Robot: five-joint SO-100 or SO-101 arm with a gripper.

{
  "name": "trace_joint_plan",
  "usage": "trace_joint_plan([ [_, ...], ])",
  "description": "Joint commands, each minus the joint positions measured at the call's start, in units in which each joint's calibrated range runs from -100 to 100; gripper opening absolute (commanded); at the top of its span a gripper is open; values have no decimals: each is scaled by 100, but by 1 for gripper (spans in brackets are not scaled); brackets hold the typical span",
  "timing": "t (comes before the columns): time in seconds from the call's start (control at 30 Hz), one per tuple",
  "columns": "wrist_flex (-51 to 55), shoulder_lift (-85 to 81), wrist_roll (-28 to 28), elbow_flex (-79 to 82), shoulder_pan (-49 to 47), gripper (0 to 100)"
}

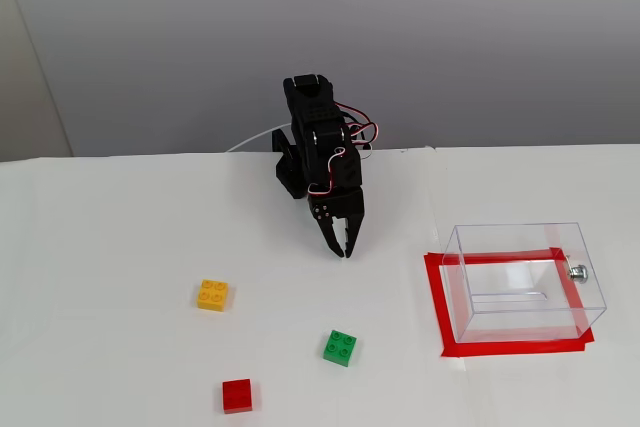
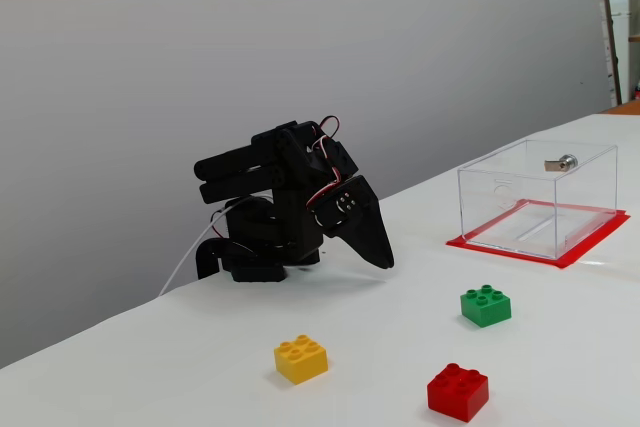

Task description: Pick the red lego brick and place it into the transparent box

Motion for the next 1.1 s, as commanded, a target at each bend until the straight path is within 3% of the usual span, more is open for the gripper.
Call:
trace_joint_plan([
  [0.0, -77, -76, -16, 22, -147, 2],
  [0.3, -1417, -68, -16, 85, 333, 2],
  [0.53, -1452, 68, -16, -322, 474, 2],
  [1.07, -1478, 3581, -16, -3387, 1420, 2],
])
